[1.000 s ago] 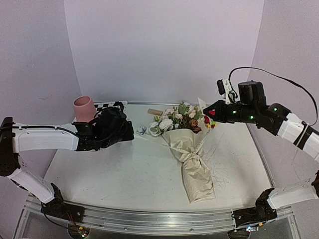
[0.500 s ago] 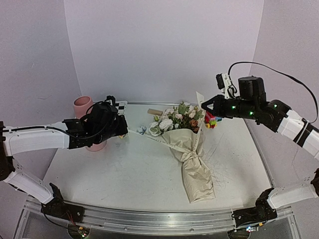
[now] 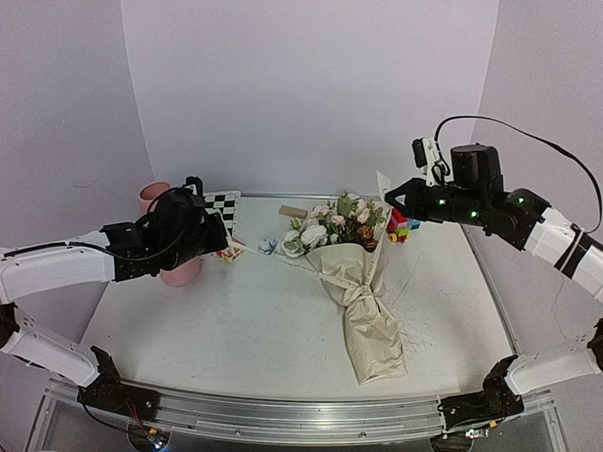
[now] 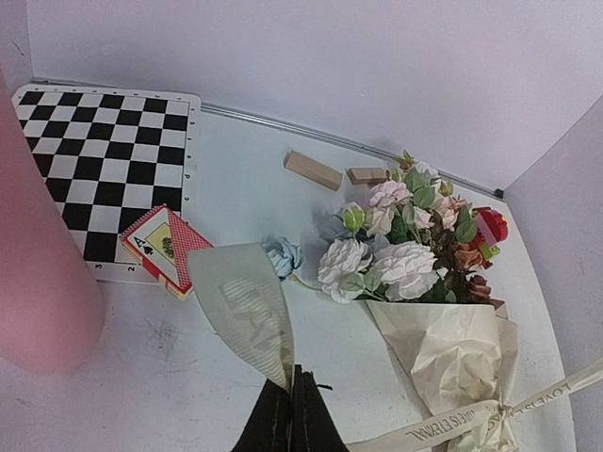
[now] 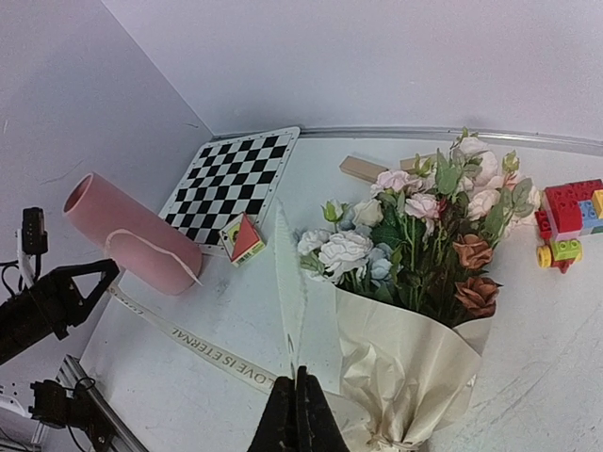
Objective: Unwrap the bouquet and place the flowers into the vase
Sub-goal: Untie the ribbon from the wrapping paper.
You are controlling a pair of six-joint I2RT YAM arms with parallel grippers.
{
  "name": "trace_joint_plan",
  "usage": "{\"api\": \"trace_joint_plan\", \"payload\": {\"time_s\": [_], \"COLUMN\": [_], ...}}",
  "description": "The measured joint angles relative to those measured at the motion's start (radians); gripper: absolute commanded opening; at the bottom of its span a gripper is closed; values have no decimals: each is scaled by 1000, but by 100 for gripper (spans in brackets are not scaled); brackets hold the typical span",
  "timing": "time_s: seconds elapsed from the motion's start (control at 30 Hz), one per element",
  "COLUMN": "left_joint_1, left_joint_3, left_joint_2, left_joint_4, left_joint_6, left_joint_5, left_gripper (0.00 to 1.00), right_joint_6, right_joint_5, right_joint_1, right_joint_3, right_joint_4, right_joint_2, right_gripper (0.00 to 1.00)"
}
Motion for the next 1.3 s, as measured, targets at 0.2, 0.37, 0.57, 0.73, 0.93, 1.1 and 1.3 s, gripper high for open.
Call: {"api": "trace_joint_plan", "payload": {"time_s": [0.2, 0.37, 0.57, 0.73, 0.93, 1.1, 1.3], "left_joint_1": [9, 11, 11, 12, 19, 41, 66], "left_joint_3": [0, 0, -1, -3, -5, -5, -5], "left_joint_2": [-58, -79, -99, -139, -167, -185, -226], "left_joint_4": [-31, -43, -65, -90, -141, -207, -263], "left_joint_6": [2, 2, 2, 3, 1, -16, -28], "left_joint_5": [-24, -30, -41, -69, -118, -166, -210], "left_gripper": [5, 5, 6, 6, 4, 4, 4], "right_joint_6": [0, -6, -42, -84, -120, -122, -80], "right_joint_5": [27, 123, 243, 387, 513, 530, 500], "right_joint_1": [0, 0, 0, -2, -65, -177, -310], "right_joint_3": [0, 0, 43, 94, 108, 88, 56], "right_joint_4": [0, -23, -70, -108, -160, -176, -213], "right_joint_2": [-1, -17, -45, -69, -87, -109, -96], "right_gripper": [0, 0, 1, 3, 3, 3, 1]}}
